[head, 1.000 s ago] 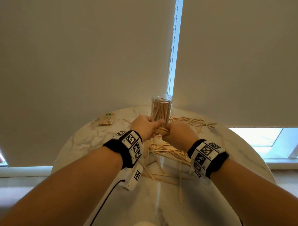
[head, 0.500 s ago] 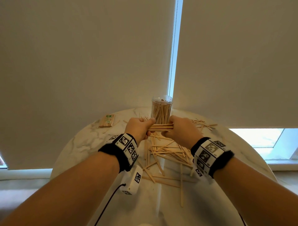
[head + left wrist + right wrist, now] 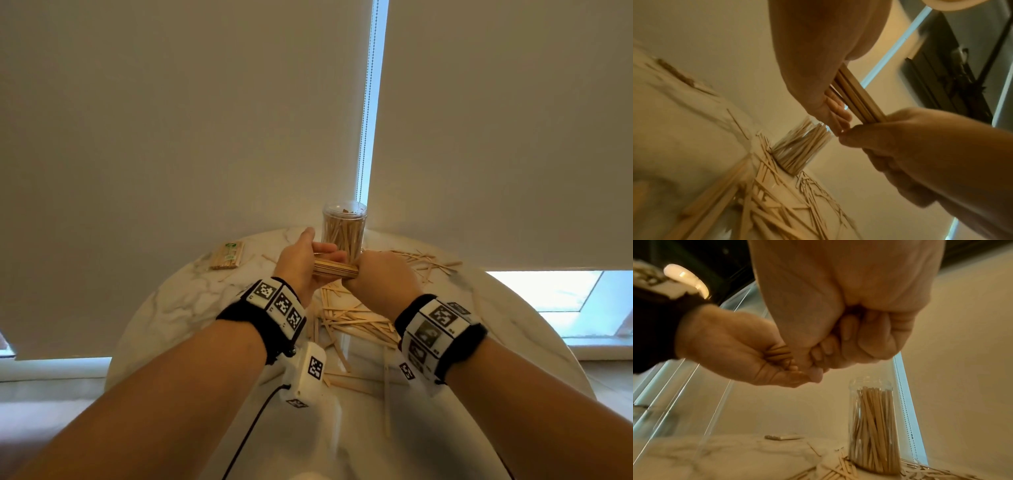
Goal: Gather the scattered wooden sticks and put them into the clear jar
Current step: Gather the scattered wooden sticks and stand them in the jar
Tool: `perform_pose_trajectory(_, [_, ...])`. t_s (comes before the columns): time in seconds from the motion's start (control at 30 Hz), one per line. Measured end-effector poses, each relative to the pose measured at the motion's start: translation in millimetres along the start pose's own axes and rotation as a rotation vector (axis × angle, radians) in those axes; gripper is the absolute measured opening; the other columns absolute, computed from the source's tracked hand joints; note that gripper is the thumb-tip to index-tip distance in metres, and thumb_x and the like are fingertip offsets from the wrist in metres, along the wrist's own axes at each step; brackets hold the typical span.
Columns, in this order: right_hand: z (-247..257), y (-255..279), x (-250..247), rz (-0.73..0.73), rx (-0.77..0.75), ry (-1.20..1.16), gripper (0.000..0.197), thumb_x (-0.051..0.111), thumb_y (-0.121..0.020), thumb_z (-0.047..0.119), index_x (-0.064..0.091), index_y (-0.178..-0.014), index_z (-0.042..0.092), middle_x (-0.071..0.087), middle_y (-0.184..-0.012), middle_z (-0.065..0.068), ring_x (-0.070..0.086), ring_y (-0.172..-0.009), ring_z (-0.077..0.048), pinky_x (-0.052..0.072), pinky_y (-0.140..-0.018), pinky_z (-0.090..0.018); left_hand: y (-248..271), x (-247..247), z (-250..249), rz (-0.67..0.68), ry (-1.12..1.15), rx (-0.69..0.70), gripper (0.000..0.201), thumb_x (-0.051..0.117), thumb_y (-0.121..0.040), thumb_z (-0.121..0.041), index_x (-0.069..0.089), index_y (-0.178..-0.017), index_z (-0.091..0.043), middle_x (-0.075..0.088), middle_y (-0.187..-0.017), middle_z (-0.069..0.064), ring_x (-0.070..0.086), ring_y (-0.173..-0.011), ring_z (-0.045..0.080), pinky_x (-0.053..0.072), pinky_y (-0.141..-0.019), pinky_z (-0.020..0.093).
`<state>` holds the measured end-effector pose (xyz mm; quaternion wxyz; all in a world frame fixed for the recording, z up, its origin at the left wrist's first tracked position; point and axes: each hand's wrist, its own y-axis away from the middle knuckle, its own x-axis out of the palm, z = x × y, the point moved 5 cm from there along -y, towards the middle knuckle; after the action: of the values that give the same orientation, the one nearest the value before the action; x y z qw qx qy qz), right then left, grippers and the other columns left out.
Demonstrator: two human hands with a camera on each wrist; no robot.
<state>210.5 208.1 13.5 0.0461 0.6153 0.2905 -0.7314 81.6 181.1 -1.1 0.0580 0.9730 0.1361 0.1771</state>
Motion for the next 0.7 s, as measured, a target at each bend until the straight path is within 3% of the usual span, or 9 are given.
perform_pose_trajectory(0.1, [-2.5,3.3,1.8,0.106,-0.082,-0.155,0.033,0.06,-0.089,0.059,0.068,-0.104,0.031,0.064,-0.075,0.011,0.058,-0.066,-0.003,0.042,-0.058,-0.018,-4.0,-1.6,-3.9,0.013,-0.016,0.002,0.048,0.041,-0.105,-0.04,0.065,-0.106,0.002,0.075,-0.097,0.021,0.073,-0.094,0.035,0.059,-0.086,0.045])
perform_pose_trajectory(0.2, [-6.7,3.6,-6.7,0.182,-0.136,-0.336,0.049,0.047,-0.083,0.078,0.061,-0.1,0.034,0.063,-0.076,0.01,0.058,-0.067,-0.004,0.041,-0.06,-0.021,-16.5,-3.9,-9.8,0.043,-0.059,0.002,0.053,0.038,-0.104,-0.047,0.064,-0.111,-0.001,0.076,-0.098,0.016,0.074,-0.09,0.03,0.06,-0.08,0.04])
perform_pose_trajectory(0.27, [-17.6,-7.1,-16.3,0.158,-0.102,-0.348,0.053,0.035,-0.092,0.072,0.064,-0.098,0.028,0.061,-0.07,0.007,0.057,-0.062,-0.008,0.041,-0.058,-0.022,-27.9,-3.2,-16.1,0.037,-0.082,0.023,0.064,0.031,-0.101,-0.059,0.064,-0.112,-0.006,0.076,-0.098,0.014,0.073,-0.092,0.027,0.059,-0.078,0.039])
perform_pose_trajectory(0.37, [-47.5,-37.9,-34.5,0.069,0.027,-0.273,0.063,0.023,-0.1,0.065,0.068,-0.096,0.021,0.059,-0.065,0.002,0.055,-0.057,-0.012,0.04,-0.055,-0.024,-53.0,-5.4,-26.4,-0.098,-0.12,0.069,0.082,0.015,-0.095,-0.07,0.066,-0.107,-0.008,0.075,-0.095,0.011,0.069,-0.094,0.025,0.056,-0.087,0.043])
perform_pose_trajectory(0.47, [-68.6,-80.0,-49.8,0.027,0.113,-0.151,0.066,0.024,-0.101,0.063,0.067,-0.09,0.014,0.061,-0.069,-0.001,0.056,-0.064,-0.015,0.036,-0.056,-0.028,-82.0,-2.5,-37.8,-0.22,-0.334,0.161,0.086,0.008,-0.092,-0.073,0.065,-0.102,-0.01,0.07,-0.103,0.006,0.062,-0.099,0.024,0.049,-0.099,0.047])
perform_pose_trajectory(0.57, [-74.7,-129.4,-49.6,0.06,0.146,0.013,0.067,0.026,-0.1,0.064,0.068,-0.1,0.012,0.066,-0.084,-0.003,0.06,-0.077,-0.018,0.042,-0.068,-0.031,-104.4,8.3,-44.1,-0.197,-0.513,0.275,0.083,0.011,-0.082,-0.085,0.057,-0.091,-0.016,0.062,-0.085,0.002,0.061,-0.087,0.025,0.051,-0.092,0.042])
perform_pose_trajectory(0.6, [-74.0,-144.1,-48.5,0.082,0.151,0.098,0.066,0.027,-0.1,0.064,0.067,-0.099,0.011,0.066,-0.086,-0.004,0.061,-0.079,-0.02,0.042,-0.07,-0.031,-112.2,11.4,-40.4,-0.156,-0.54,0.286,0.093,0.015,-0.075,-0.091,0.057,-0.1,-0.012,0.065,-0.092,0.006,0.063,-0.091,0.027,0.051,-0.091,0.041])
perform_pose_trajectory(0.63, [-72.2,-158.2,-47.4,0.109,0.14,0.184,0.064,0.029,-0.1,0.063,0.065,-0.094,0.01,0.065,-0.085,-0.004,0.06,-0.079,-0.021,0.043,-0.07,-0.031,-119.7,14.5,-34.3,-0.111,-0.543,0.29,0.107,0.02,-0.068,-0.096,0.052,-0.122,-0.009,0.066,-0.114,0.013,0.063,-0.107,0.03,0.047,-0.099,0.044])
perform_pose_trajectory(0.7, [-66.0,-182.4,-40.8,0.205,0.089,0.314,0.063,0.037,-0.098,0.065,0.064,-0.079,0.011,0.065,-0.082,-0.003,0.061,-0.077,-0.022,0.047,-0.073,-0.032,-130.4,22.5,-20.6,-0.013,-0.559,0.304,0.125,0.04,-0.057,-0.098,0.019,-0.154,-0.023,0.04,-0.153,0.012,0.043,-0.136,0.031,0.034,-0.113,0.05])
